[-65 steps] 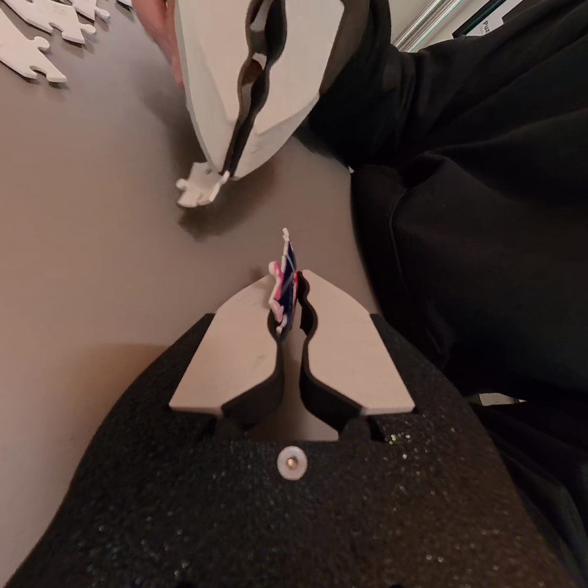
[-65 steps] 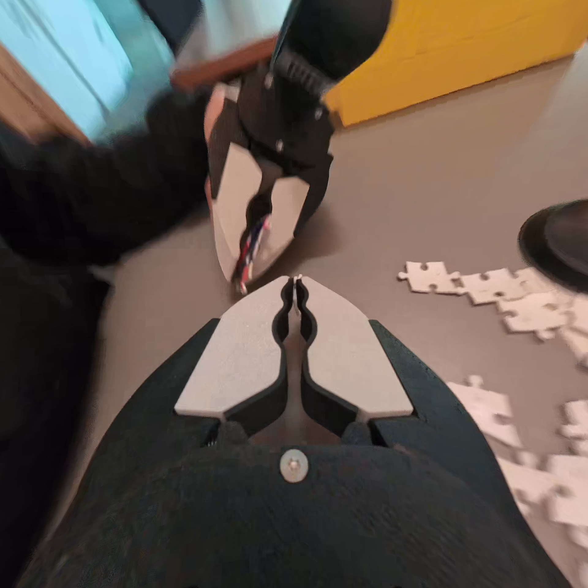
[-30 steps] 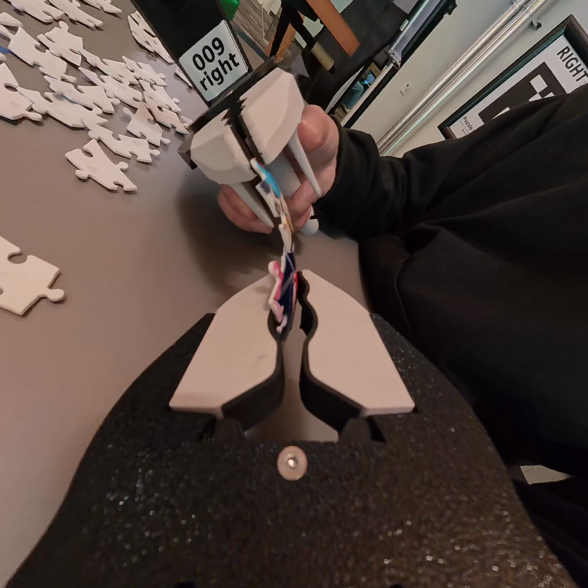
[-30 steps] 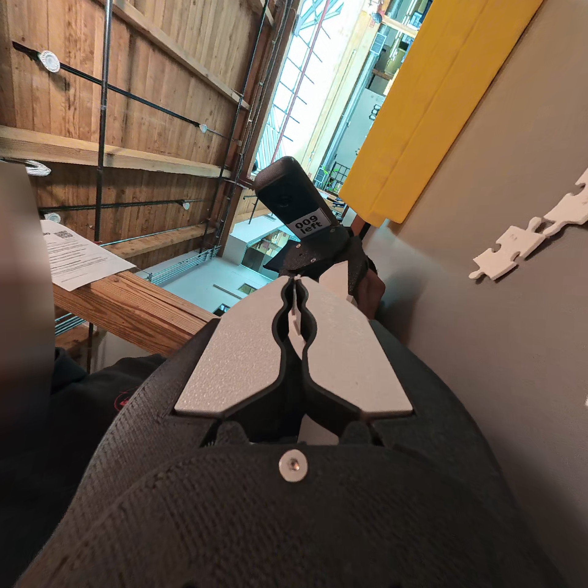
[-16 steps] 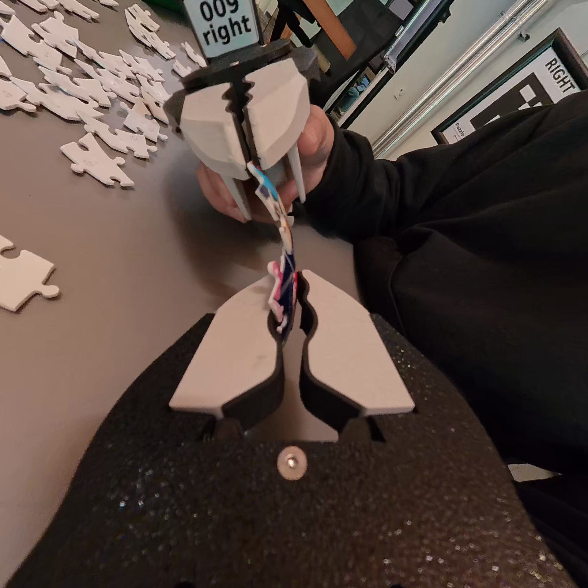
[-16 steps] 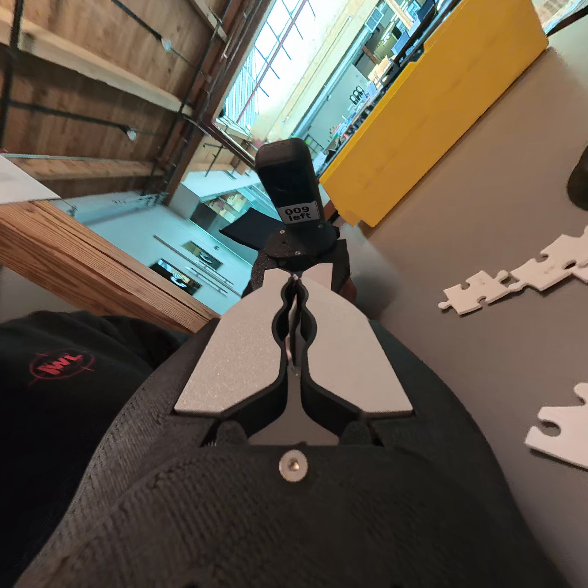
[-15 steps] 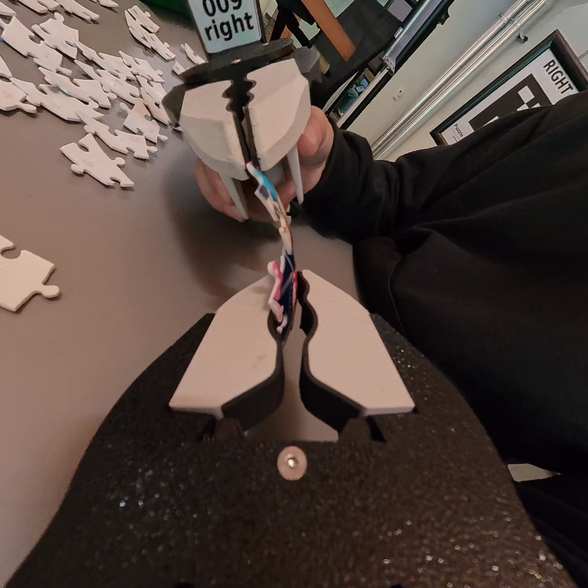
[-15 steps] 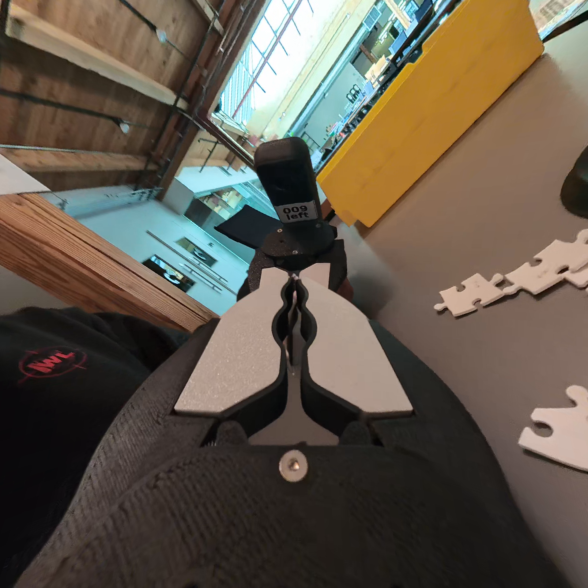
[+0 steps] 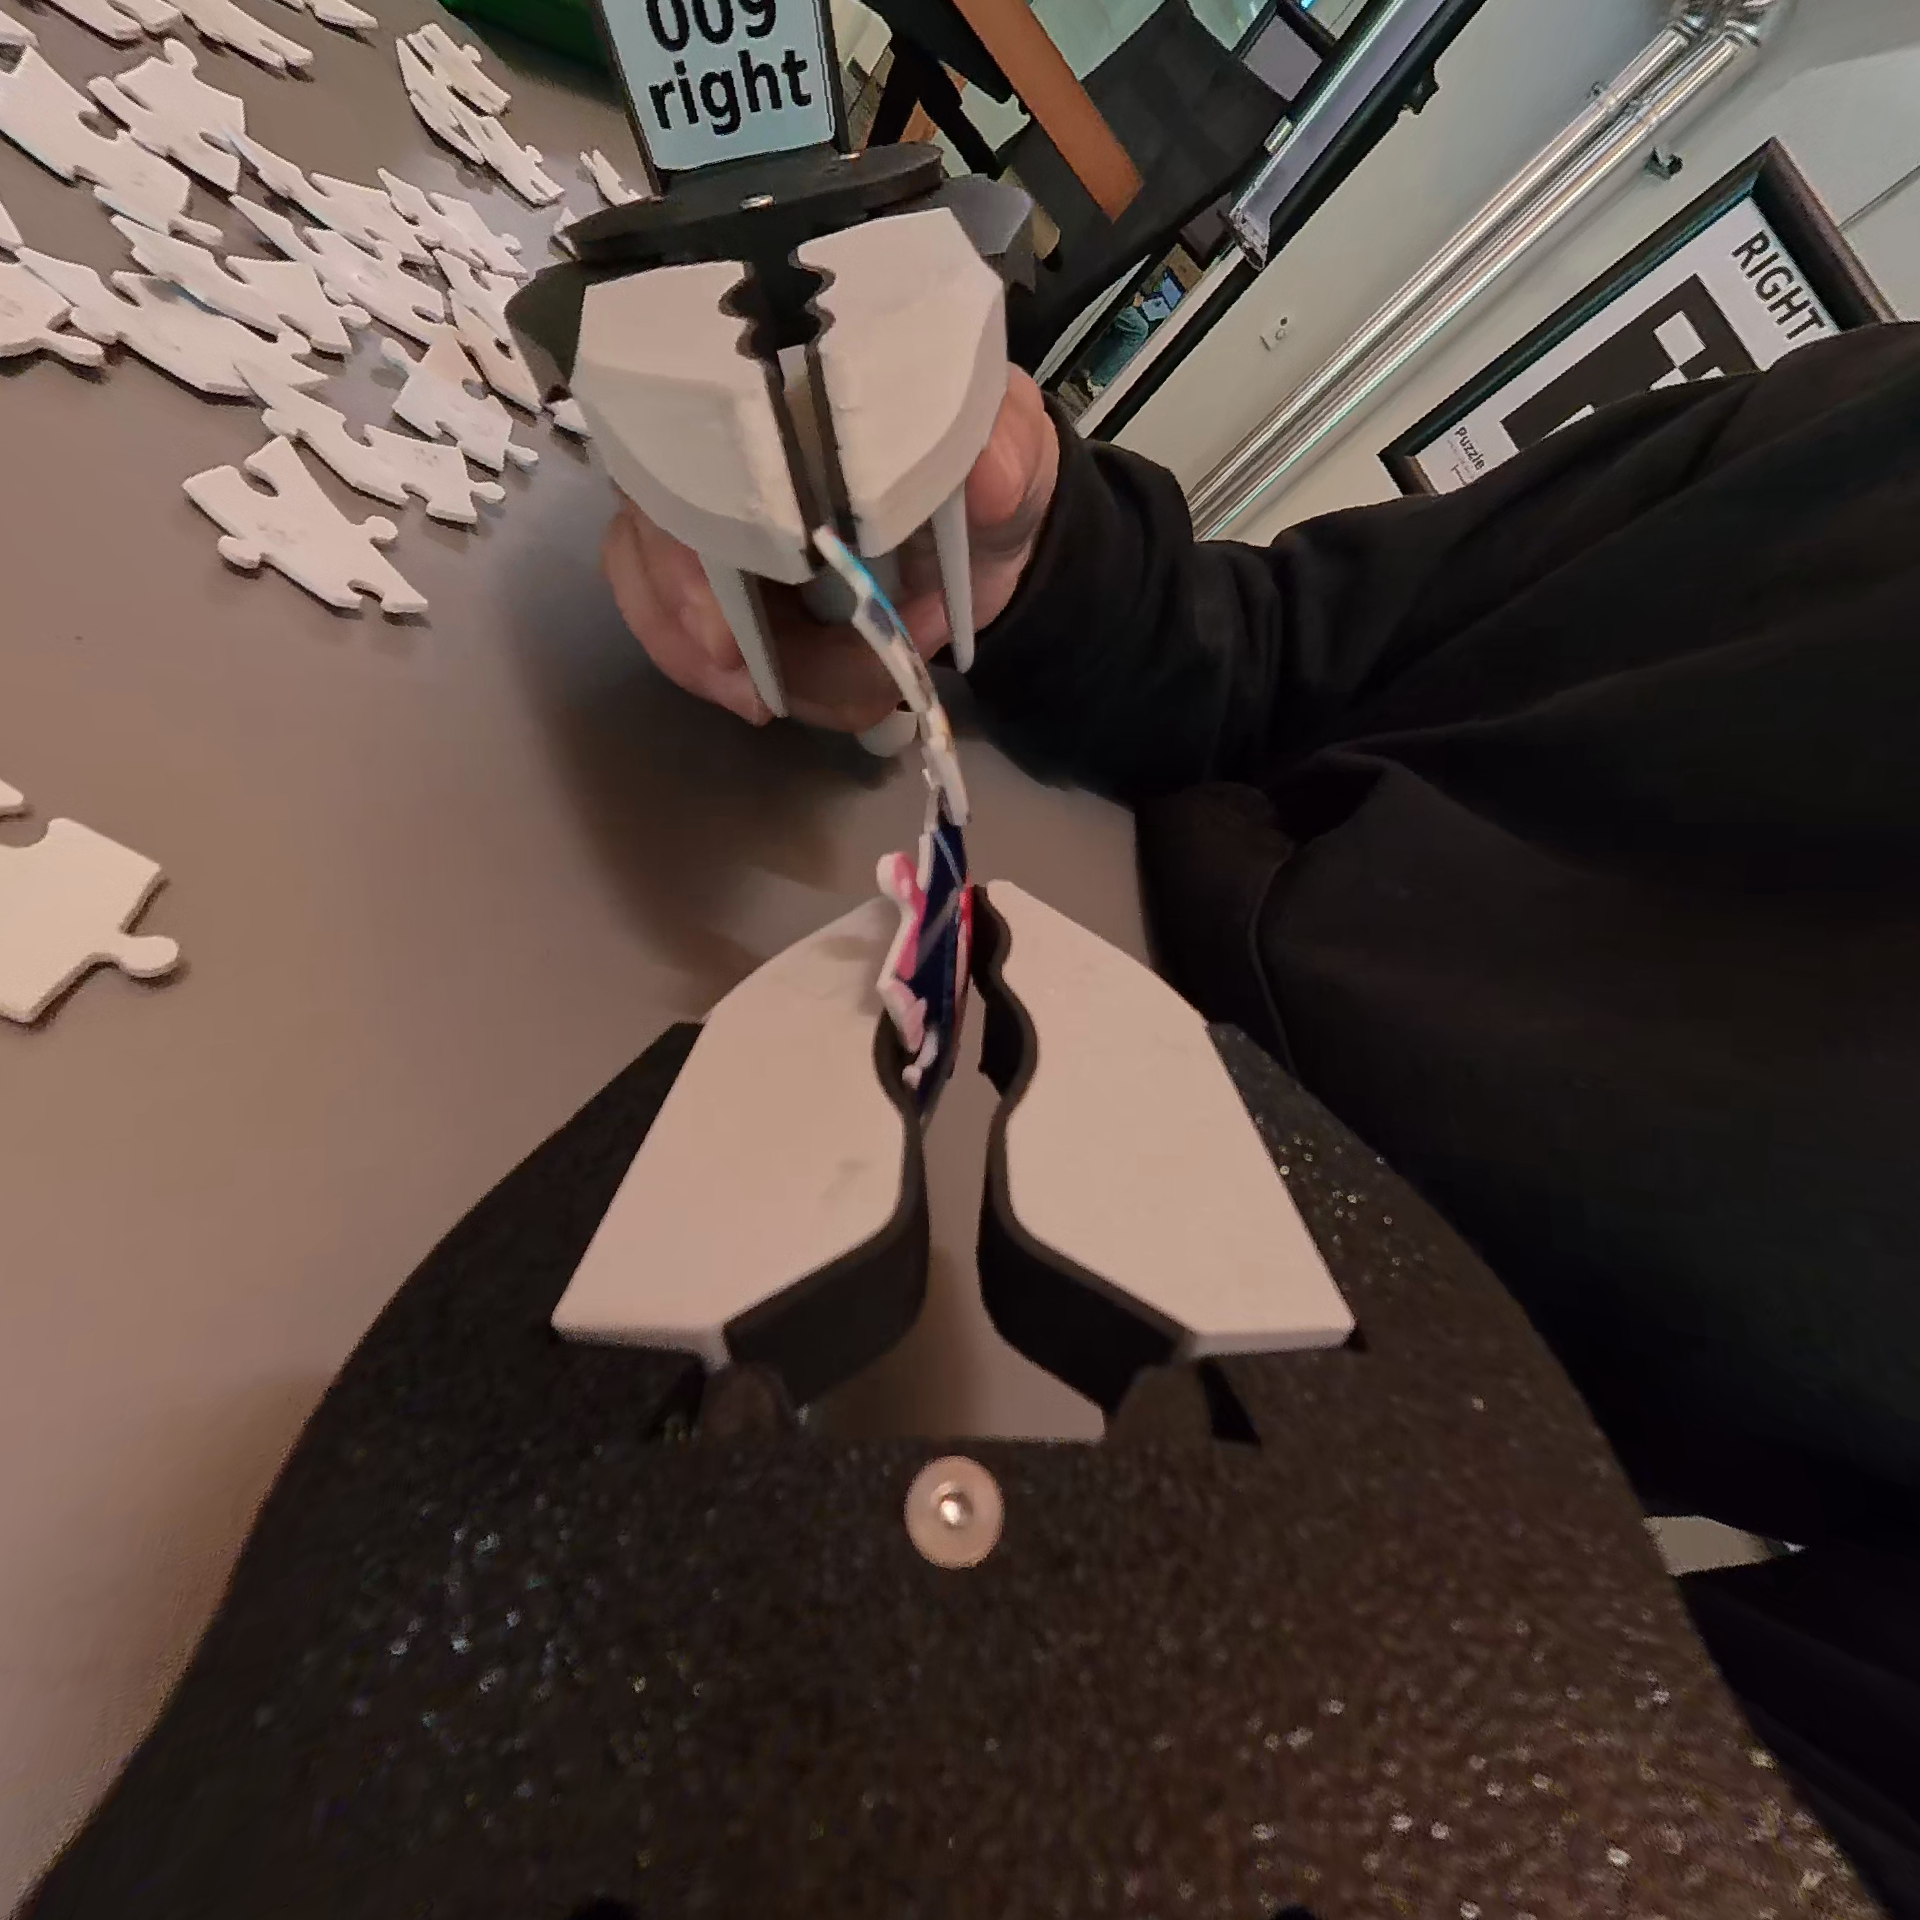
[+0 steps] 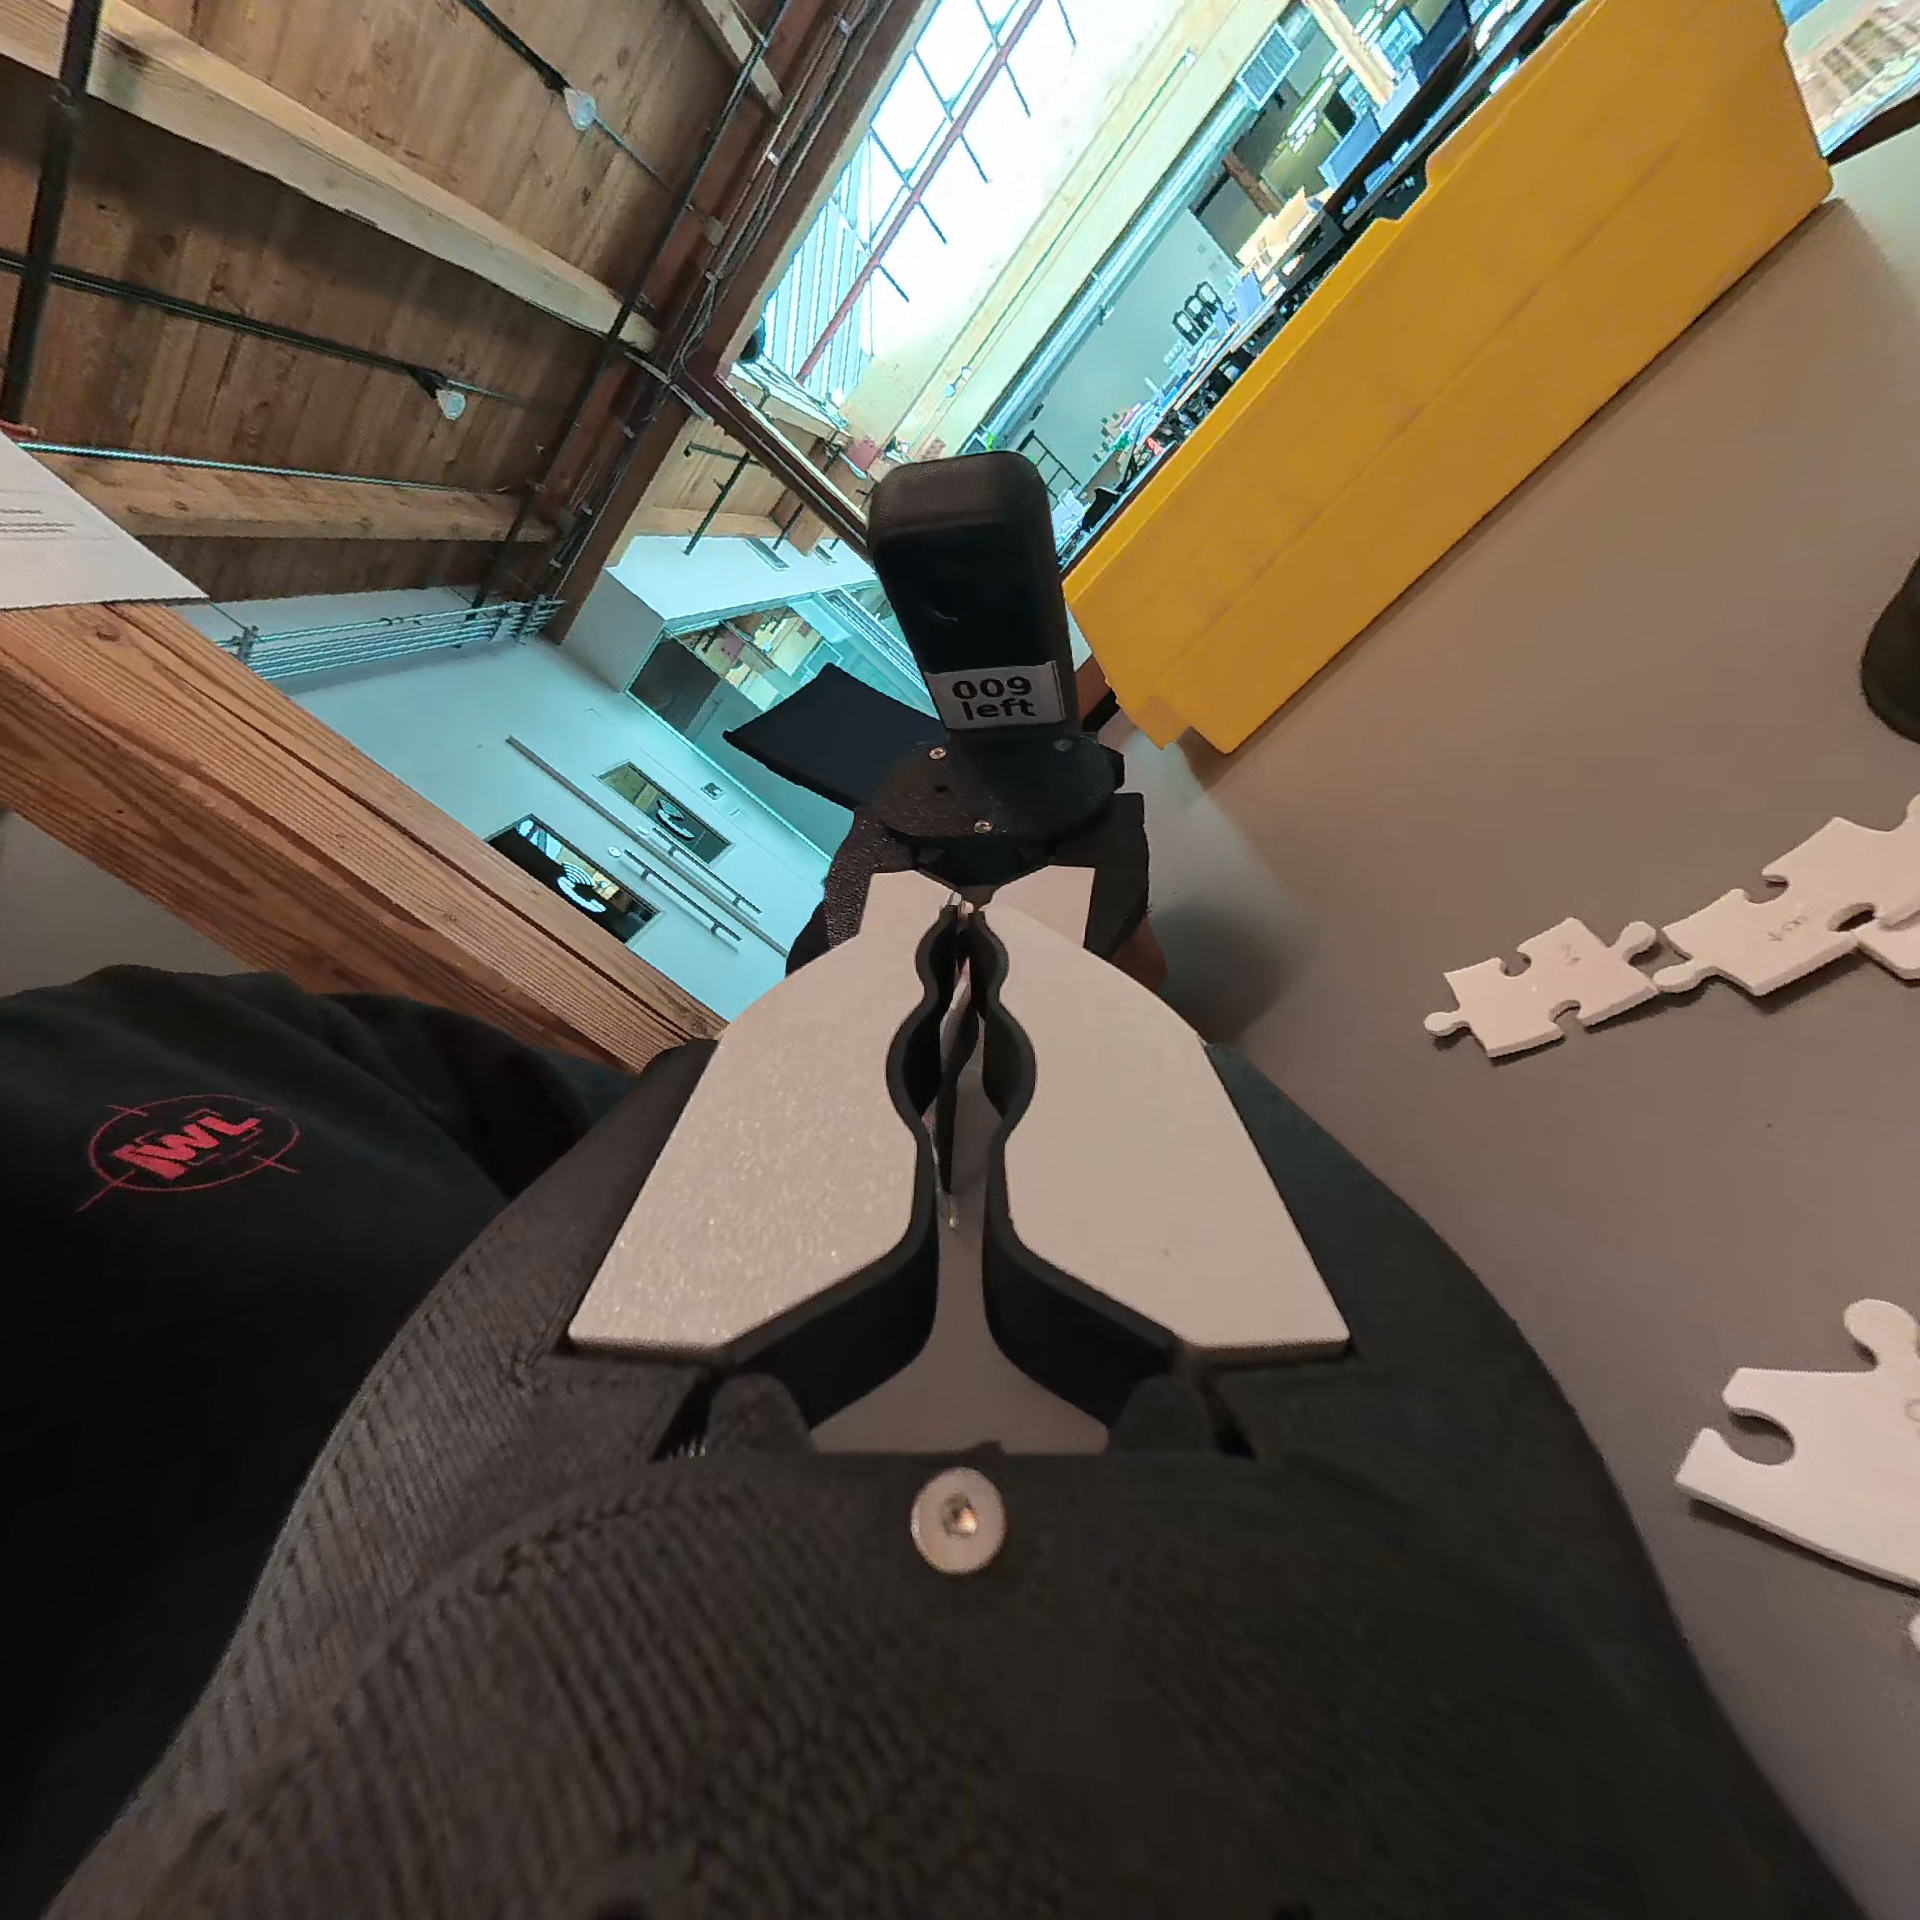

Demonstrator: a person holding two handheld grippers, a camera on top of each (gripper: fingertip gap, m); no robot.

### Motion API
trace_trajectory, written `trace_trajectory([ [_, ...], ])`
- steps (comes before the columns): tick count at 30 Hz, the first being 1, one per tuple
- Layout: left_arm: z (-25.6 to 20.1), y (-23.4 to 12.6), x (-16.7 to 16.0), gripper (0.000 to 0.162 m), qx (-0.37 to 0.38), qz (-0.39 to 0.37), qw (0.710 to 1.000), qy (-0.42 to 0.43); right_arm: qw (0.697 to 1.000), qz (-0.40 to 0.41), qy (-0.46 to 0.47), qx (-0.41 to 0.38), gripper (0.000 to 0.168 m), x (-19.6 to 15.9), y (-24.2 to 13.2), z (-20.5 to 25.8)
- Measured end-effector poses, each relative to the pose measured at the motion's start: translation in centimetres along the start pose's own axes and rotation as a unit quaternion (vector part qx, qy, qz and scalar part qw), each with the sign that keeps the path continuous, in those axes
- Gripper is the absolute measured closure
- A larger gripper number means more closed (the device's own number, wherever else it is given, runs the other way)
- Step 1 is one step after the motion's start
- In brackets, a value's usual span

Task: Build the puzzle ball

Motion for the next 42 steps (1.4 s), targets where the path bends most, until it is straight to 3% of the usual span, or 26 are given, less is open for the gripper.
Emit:
trace_trajectory([
  [13,-0.1,0.1,0.0,0.159,0.003,0.003,1.000,0.007,1.000,-0.009,0.000,0.020,0.165,-0.2,0.1,0.2],
  [22,-0.2,0.0,0.1,0.158,-0.003,-0.005,1.000,0.010,0.998,-0.011,0.029,0.057,0.152,-0.6,0.4,0.8],
  [28,-0.2,0.0,0.1,0.159,0.003,-0.004,1.000,0.010,0.998,0.032,0.021,0.057,0.149,-1.8,1.0,1.1],
  [30,0.0,0.0,0.1,0.158,0.010,-0.003,1.000,0.011,0.998,0.048,0.009,0.046,0.151,-2.2,1.2,1.1],
  [32,0.0,0.0,0.0,0.158,0.012,0.000,1.000,0.012,0.998,0.052,0.003,0.036,0.165,-2.3,1.3,1.0],
  [42,0.3,-0.2,0.2,0.159,0.025,-0.008,1.000,0.004,0.999,-0.015,0.022,0.018,0.165,-0.8,0.3,0.3],
])
Point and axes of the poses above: each gripper's, where its closed fingertips meet, y out along the fingers, x out of its top, z = x × y across the jaws, the point moved 4 cm from there along -y, back along the fingers, and after that the axes turned 3 degrees about -y, right-handed, at the moved point
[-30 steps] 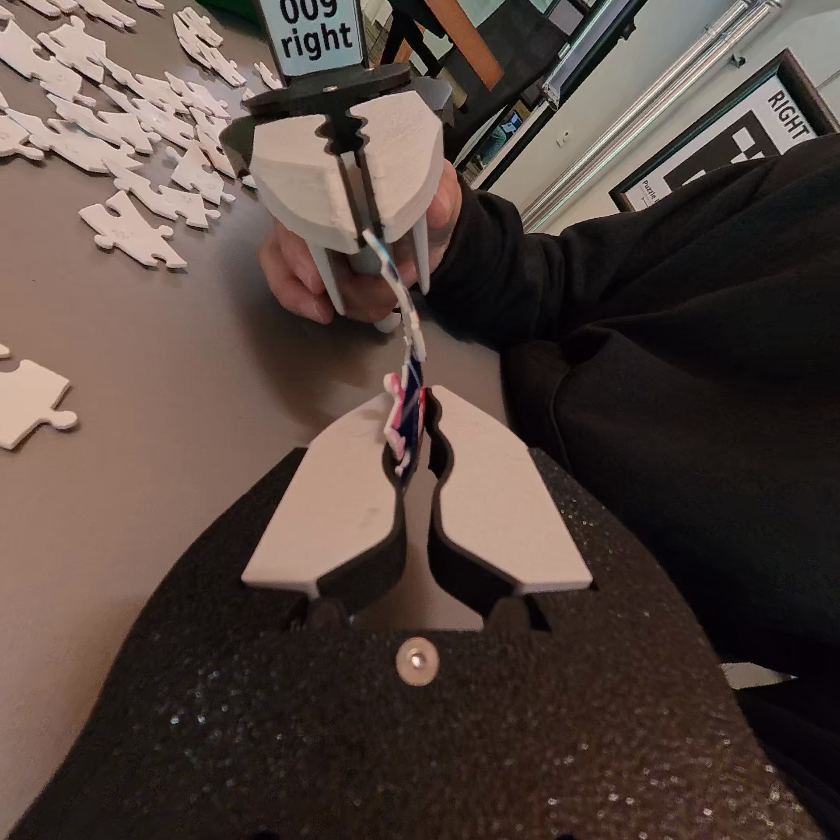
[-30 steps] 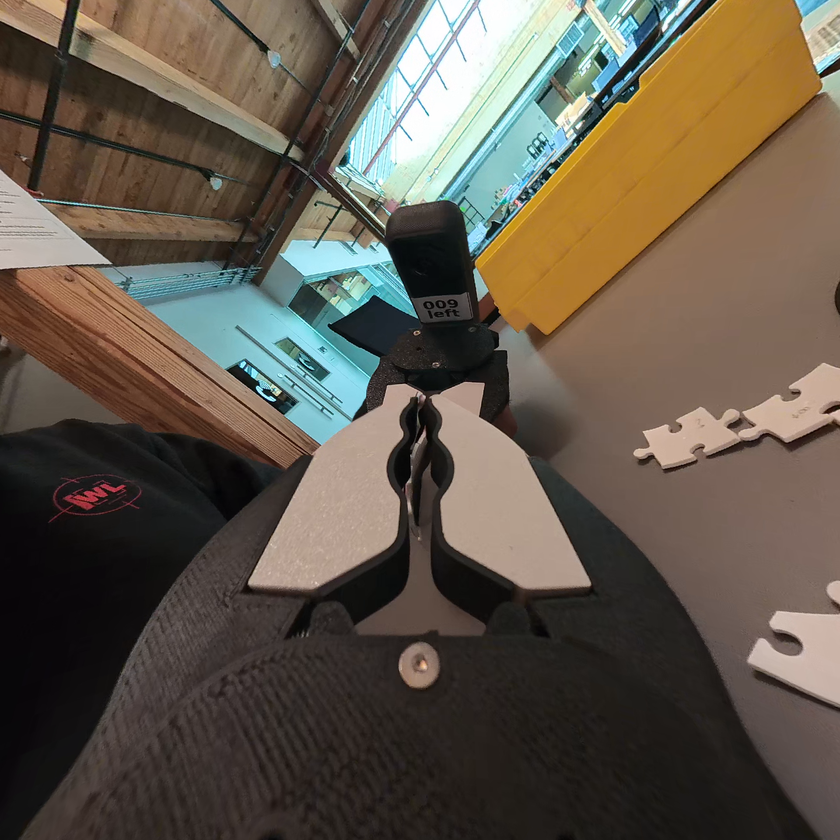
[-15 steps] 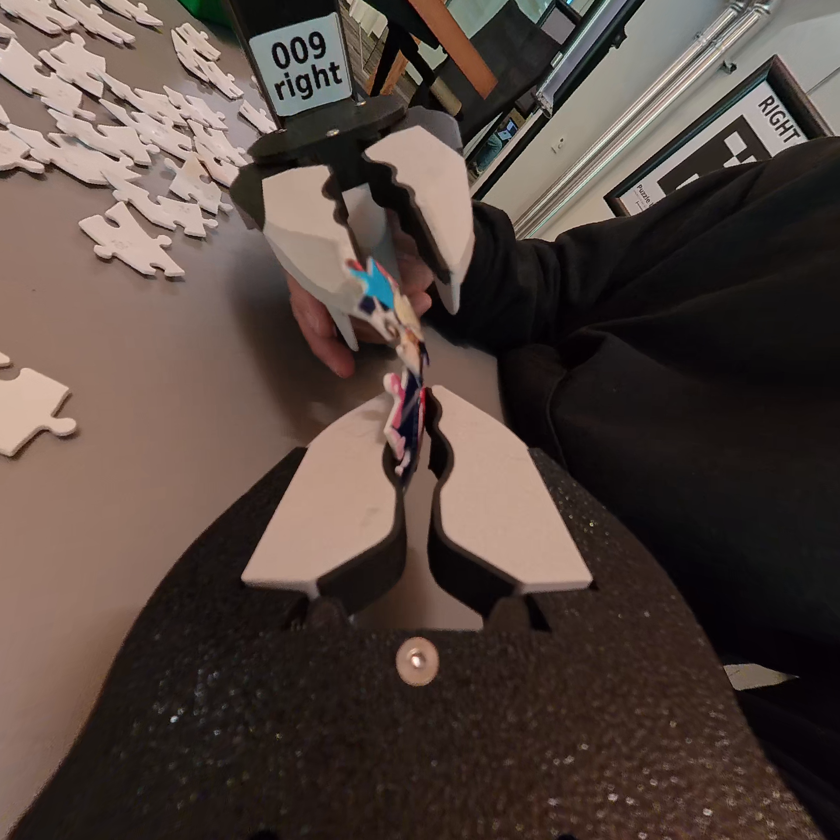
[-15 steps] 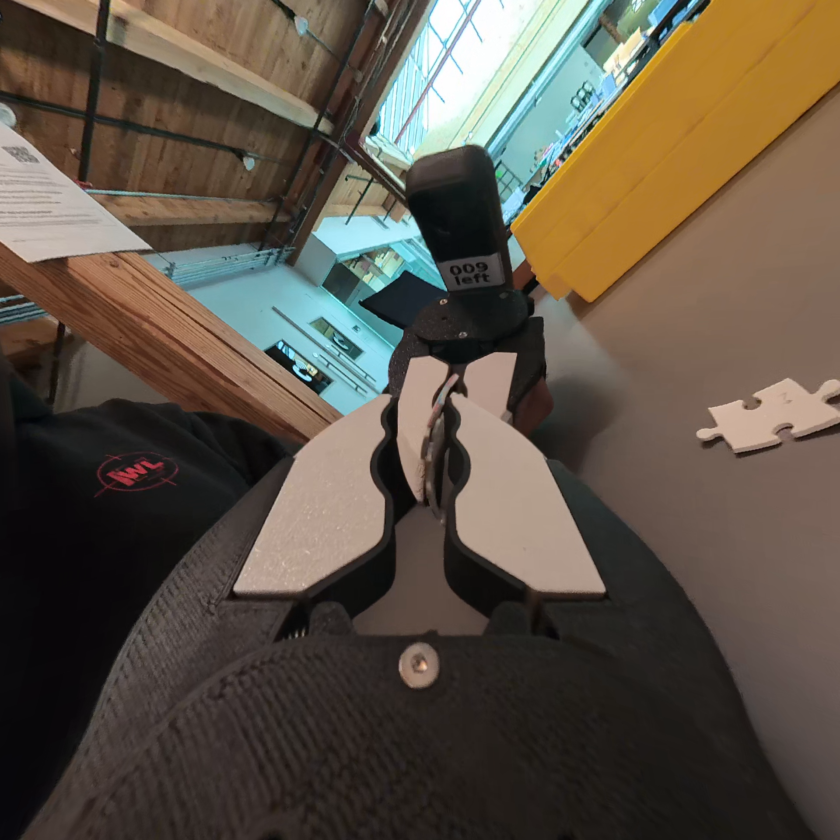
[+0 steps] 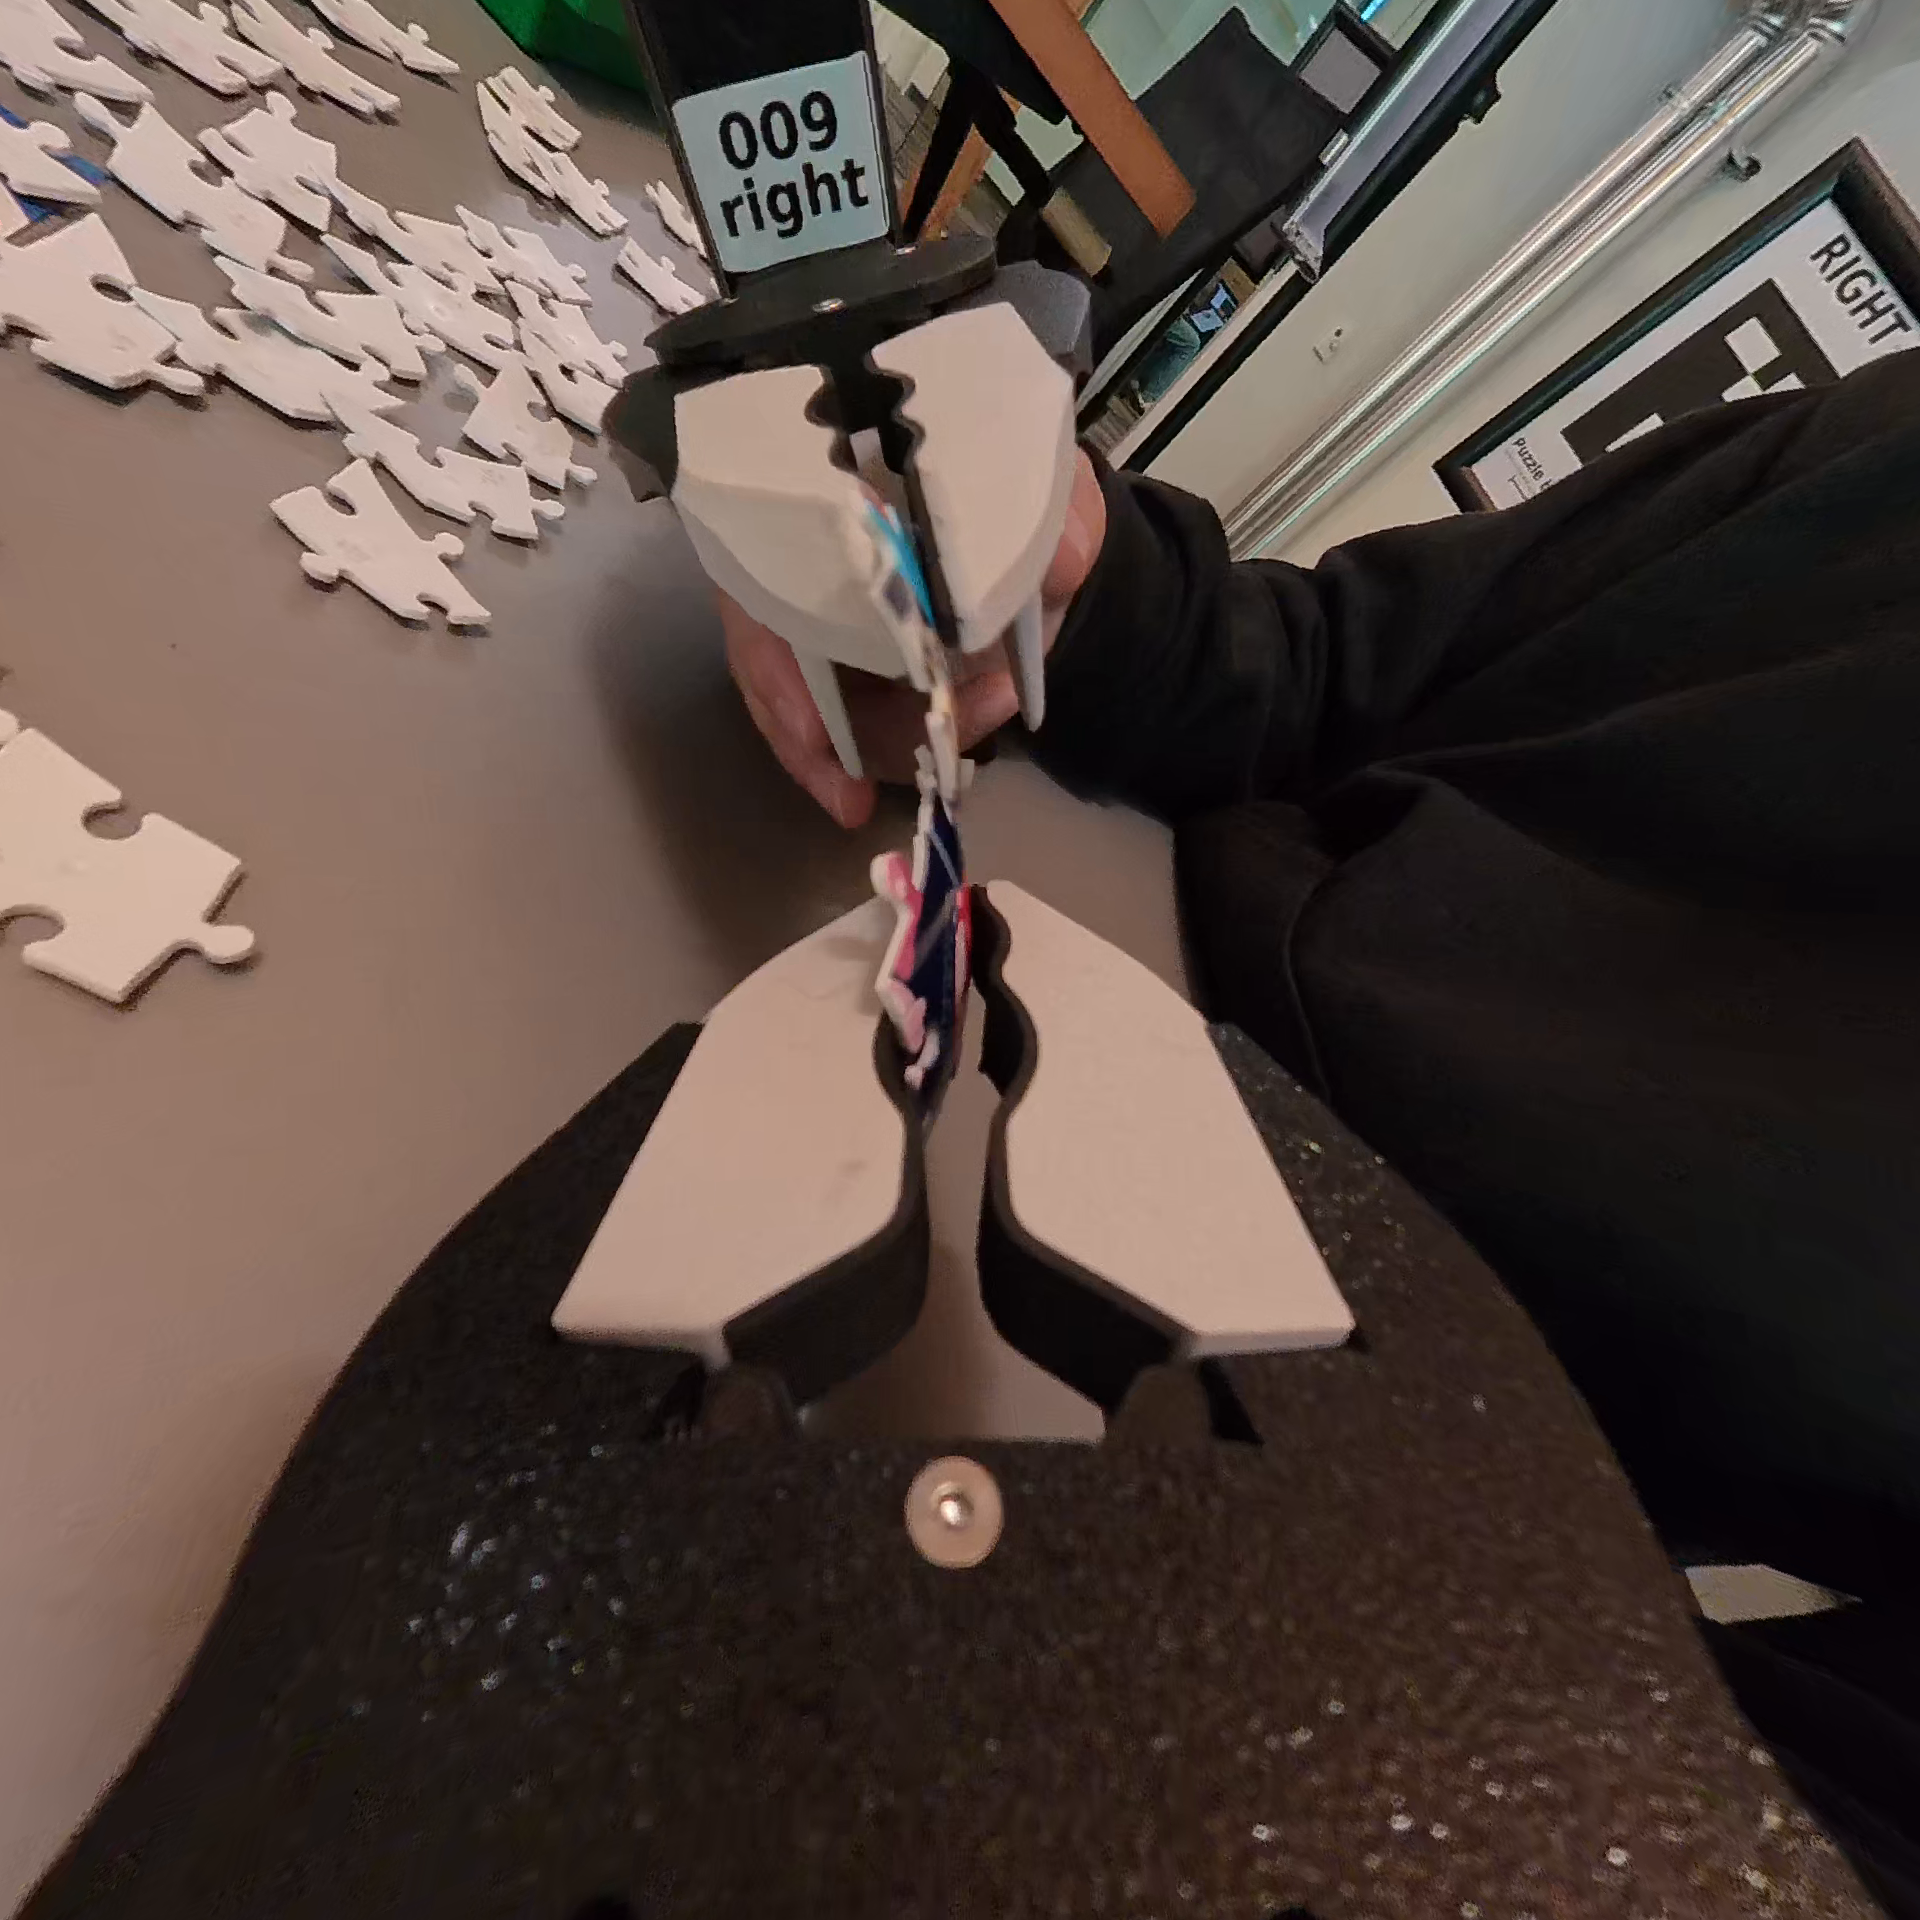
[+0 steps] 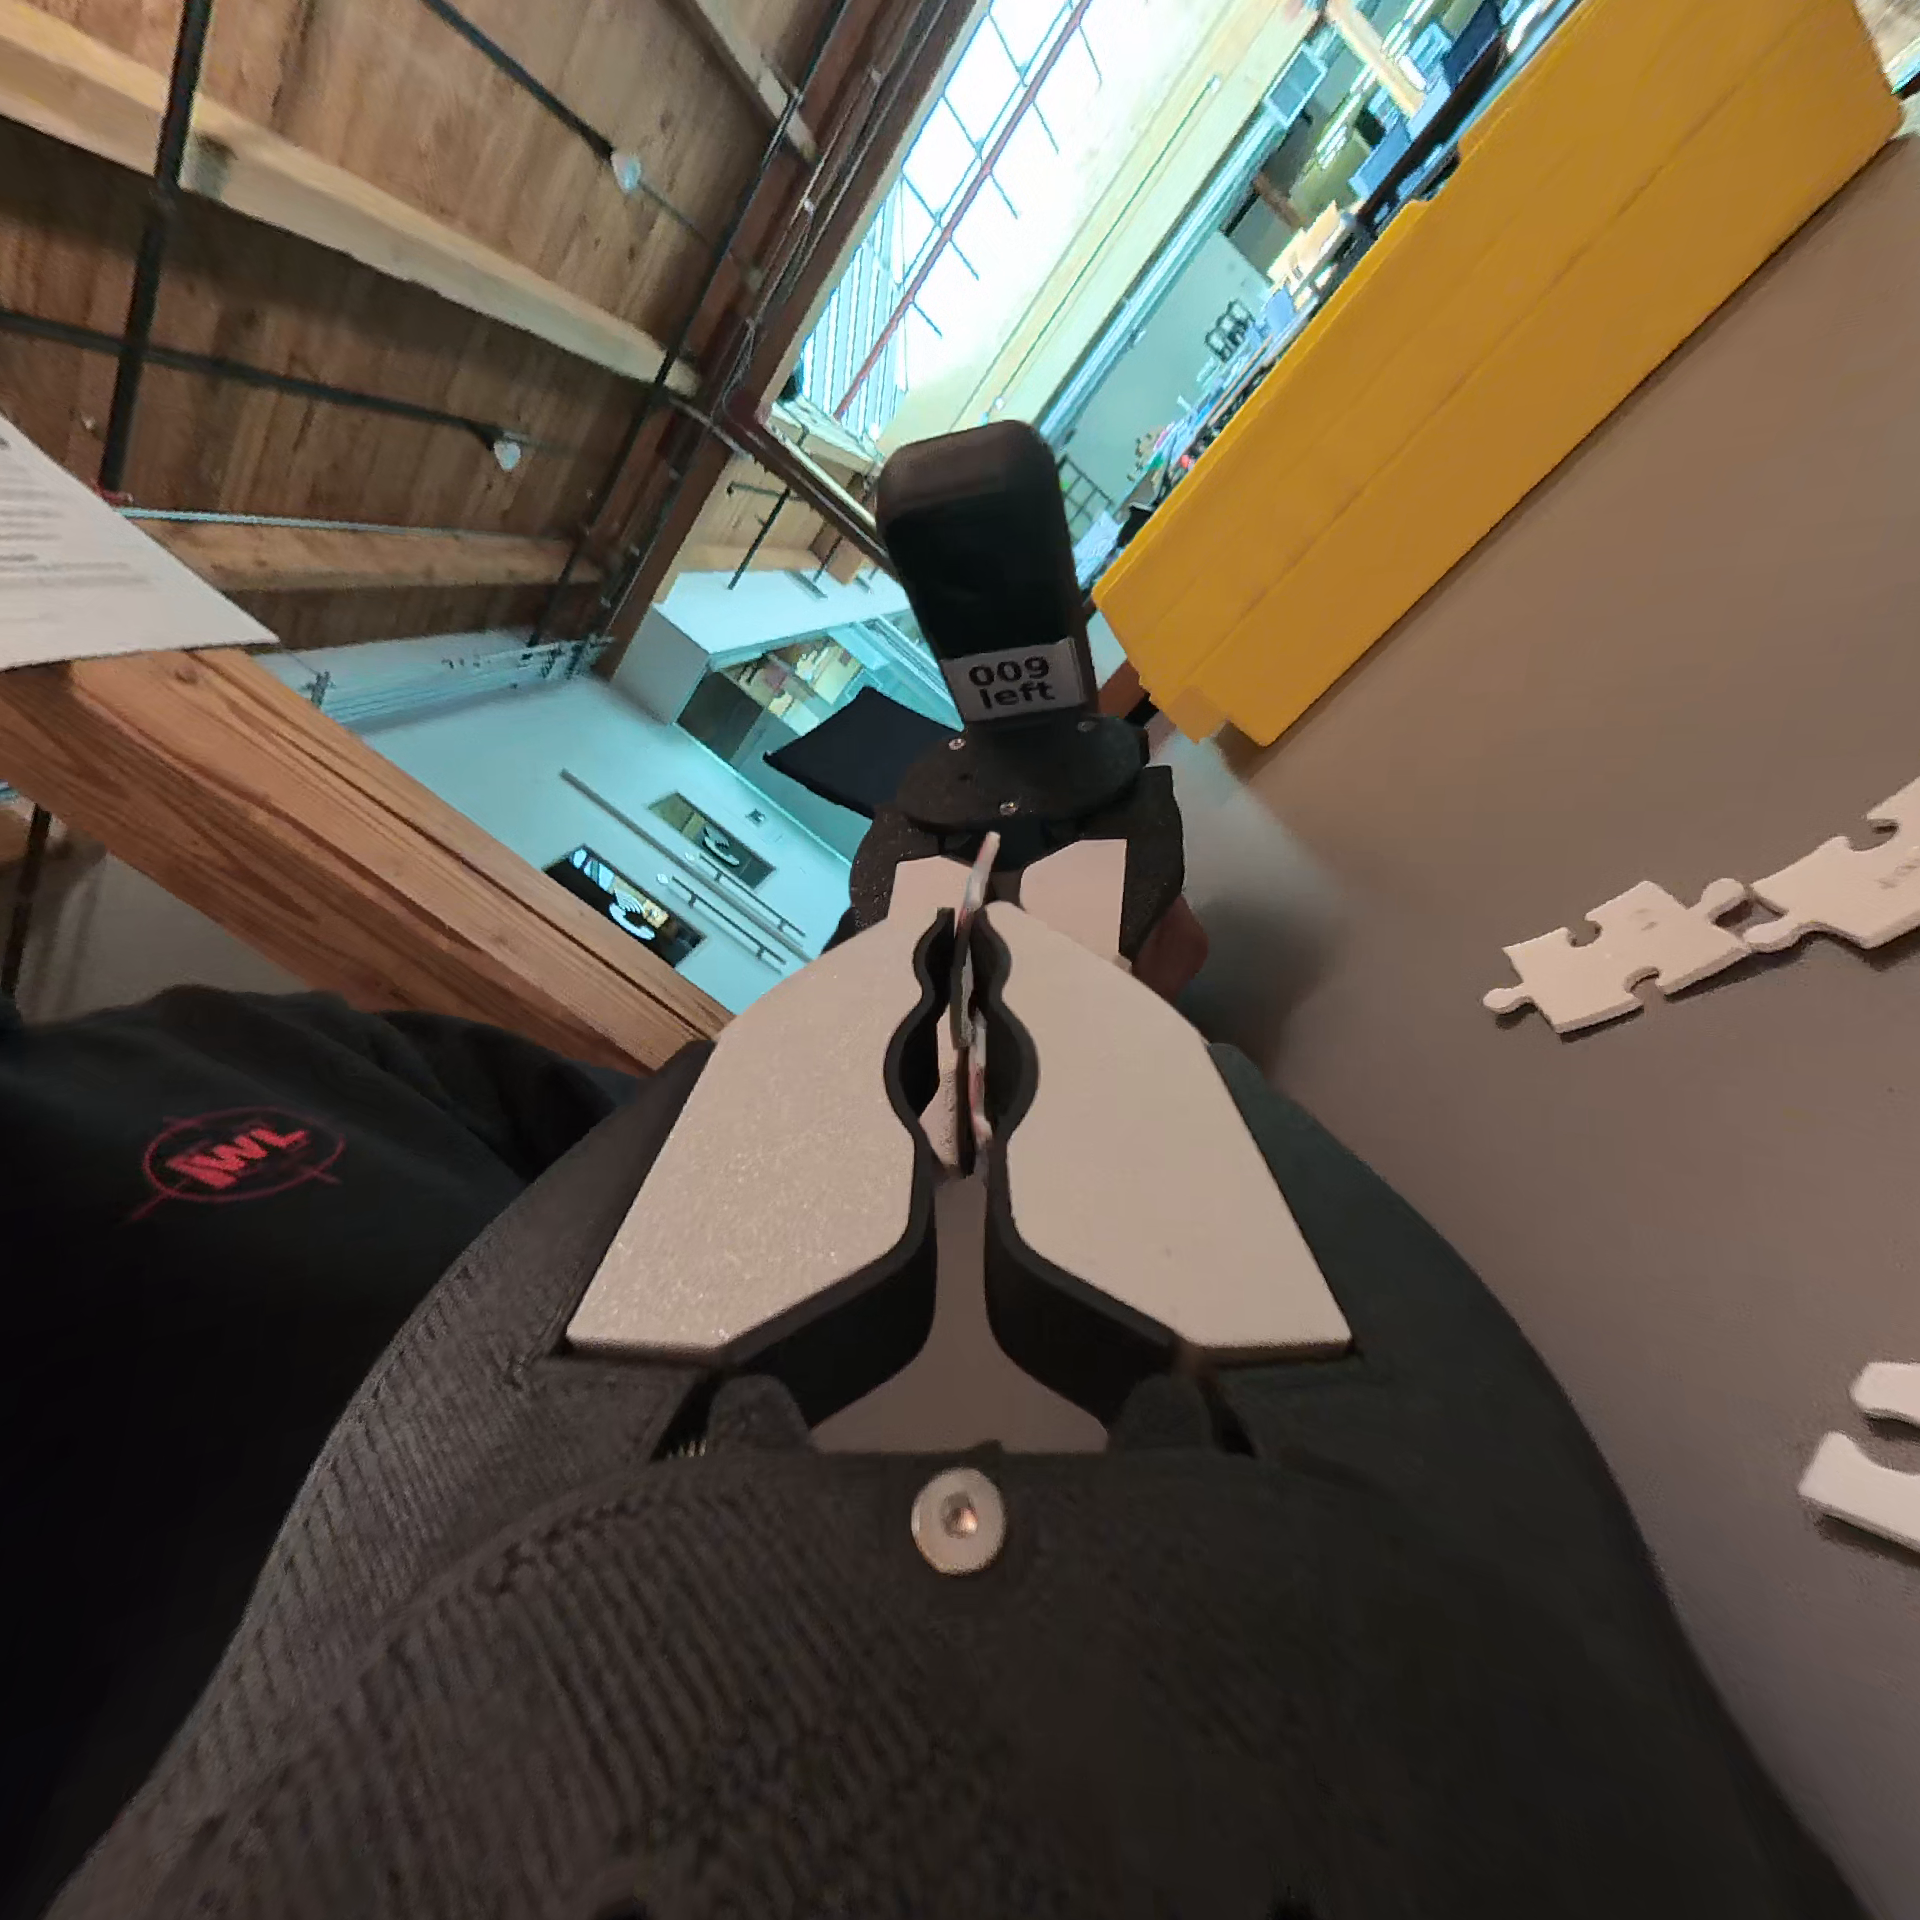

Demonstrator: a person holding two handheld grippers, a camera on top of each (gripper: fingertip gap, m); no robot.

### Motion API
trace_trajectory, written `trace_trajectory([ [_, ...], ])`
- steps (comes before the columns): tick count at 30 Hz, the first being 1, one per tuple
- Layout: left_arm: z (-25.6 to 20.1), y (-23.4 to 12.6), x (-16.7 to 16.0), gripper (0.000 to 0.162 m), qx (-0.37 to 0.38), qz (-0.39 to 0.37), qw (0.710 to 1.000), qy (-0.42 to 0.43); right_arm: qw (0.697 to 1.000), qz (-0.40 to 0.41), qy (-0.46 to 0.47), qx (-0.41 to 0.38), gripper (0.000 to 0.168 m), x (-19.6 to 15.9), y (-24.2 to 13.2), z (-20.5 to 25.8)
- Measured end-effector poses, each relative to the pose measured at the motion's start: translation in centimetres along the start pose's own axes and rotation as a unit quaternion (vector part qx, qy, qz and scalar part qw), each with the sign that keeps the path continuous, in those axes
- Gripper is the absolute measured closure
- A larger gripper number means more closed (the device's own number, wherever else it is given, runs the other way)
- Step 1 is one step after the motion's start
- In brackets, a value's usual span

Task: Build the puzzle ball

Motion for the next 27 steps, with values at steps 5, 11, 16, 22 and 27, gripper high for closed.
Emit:
trace_trajectory([
  [5,-0.4,0.1,0.3,0.159,-0.009,-0.010,1.000,0.016,1.000,-0.007,0.001,0.013,0.166,0.0,0.1,0.2],
  [11,-0.1,0.1,0.2,0.159,0.004,-0.005,1.000,0.008,0.998,-0.031,0.038,0.036,0.166,0.2,0.1,0.4],
  [16,0.1,0.1,0.3,0.159,0.011,-0.009,1.000,0.008,1.000,-0.009,0.004,0.008,0.166,-0.1,0.6,0.2],
  [22,0.3,0.0,0.4,0.159,0.017,-0.014,1.000,0.005,1.000,-0.014,-0.008,-0.012,0.166,0.0,0.5,-0.1],
  [27,0.4,0.0,0.5,0.159,0.028,-0.015,0.999,0.015,1.000,-0.016,0.014,-0.017,0.166,0.1,0.4,-0.5],
])
Point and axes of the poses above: each gripper's, where its closed fingertips meet, y out along the fingers, x out of its top, z = x × y across the jaws, the point moved 4 cm from there along -y, back along the fingers, and after that the axes turned 3 degrees about -y, right-handed, at the moved point
